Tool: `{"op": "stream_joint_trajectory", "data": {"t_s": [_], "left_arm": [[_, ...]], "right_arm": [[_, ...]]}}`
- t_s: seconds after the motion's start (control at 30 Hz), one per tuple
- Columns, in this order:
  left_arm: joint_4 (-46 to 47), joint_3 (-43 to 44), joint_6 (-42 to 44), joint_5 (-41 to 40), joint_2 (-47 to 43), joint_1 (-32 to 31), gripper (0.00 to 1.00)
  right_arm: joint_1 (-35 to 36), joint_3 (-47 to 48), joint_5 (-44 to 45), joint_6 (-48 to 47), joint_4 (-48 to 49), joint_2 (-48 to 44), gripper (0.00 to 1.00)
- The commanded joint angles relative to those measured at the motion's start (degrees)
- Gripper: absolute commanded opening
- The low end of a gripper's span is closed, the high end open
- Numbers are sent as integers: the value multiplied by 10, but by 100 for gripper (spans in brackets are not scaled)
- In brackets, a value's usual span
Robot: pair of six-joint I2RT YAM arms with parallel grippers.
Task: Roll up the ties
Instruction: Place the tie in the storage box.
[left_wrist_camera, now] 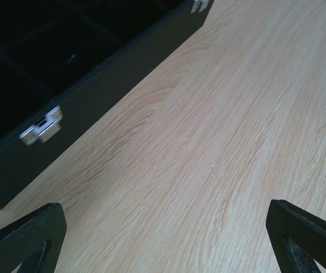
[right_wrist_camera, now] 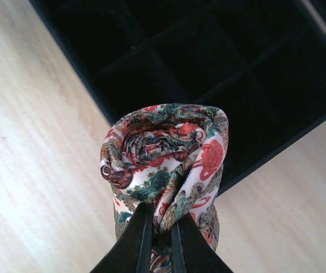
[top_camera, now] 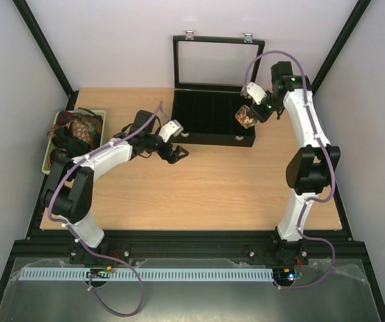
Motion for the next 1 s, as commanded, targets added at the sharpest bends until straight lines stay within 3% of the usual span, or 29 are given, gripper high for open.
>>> {"op": "stream_joint_trajectory", "data": {"t_s": [0.0, 0.17, 0.47, 0.73, 0.97], "left_arm": [[-35, 3, -29, 40, -16, 27, 99], [-38, -6, -27, 31, -43, 45, 99], [-25, -24, -34, 14, -66, 60, 99], [-18, -28, -39, 10, -65, 65, 99], [-14, -22, -43, 18, -54, 67, 99]], "right_arm": [[2, 75, 32, -145, -33, 55, 1], [23, 85, 82, -249, -34, 89, 1], [45, 83, 141, -356, -48, 138, 1], [61, 83, 209, -356, -44, 185, 1], [61, 85, 214, -373, -46, 214, 1]]}}
